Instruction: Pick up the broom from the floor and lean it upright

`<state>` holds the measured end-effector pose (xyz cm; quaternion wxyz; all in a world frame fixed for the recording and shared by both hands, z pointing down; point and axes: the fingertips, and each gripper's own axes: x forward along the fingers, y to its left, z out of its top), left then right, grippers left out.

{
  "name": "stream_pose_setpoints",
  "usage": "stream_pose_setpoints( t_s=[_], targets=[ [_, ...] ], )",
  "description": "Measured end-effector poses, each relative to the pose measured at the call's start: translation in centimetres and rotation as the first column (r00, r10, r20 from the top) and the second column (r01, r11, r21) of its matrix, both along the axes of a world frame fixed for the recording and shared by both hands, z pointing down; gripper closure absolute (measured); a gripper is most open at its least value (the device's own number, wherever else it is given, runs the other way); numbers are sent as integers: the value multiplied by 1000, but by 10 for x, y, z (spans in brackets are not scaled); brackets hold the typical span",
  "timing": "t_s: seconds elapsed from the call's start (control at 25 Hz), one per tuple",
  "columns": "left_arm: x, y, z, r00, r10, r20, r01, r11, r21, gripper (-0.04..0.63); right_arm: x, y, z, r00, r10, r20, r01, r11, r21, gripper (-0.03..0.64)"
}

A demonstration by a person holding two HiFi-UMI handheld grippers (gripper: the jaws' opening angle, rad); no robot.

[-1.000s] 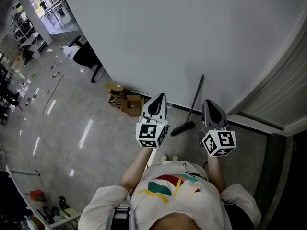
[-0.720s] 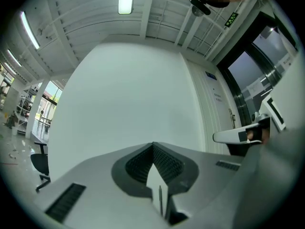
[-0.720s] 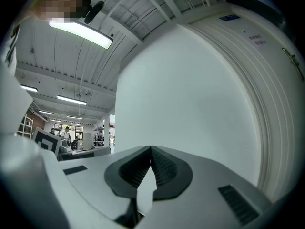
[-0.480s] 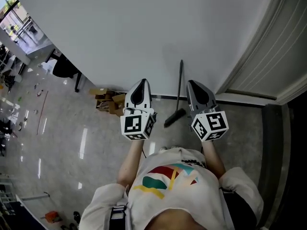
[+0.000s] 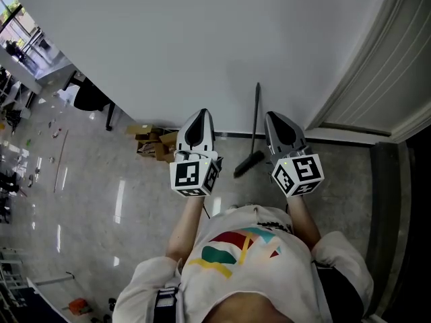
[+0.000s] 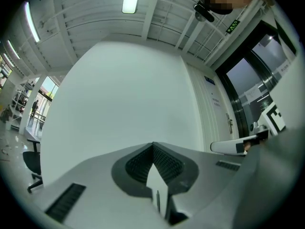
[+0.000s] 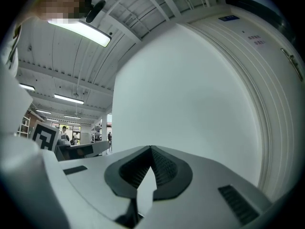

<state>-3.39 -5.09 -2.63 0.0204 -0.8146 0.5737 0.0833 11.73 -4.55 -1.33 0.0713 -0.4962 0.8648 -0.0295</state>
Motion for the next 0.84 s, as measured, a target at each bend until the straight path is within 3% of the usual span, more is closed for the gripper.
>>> stream_pose_setpoints(
  t_s=[0.4, 0.84],
  targets=[
    [-24, -11, 1, 999, -27, -23, 27, 1000, -10, 551, -12, -11, -1, 1000, 6, -24, -6, 1000, -2, 604],
    [-25, -23, 25, 999, 2, -43, -4, 999, -49, 551, -9, -18, 24, 998, 44, -44, -46, 998, -48, 604]
  ],
)
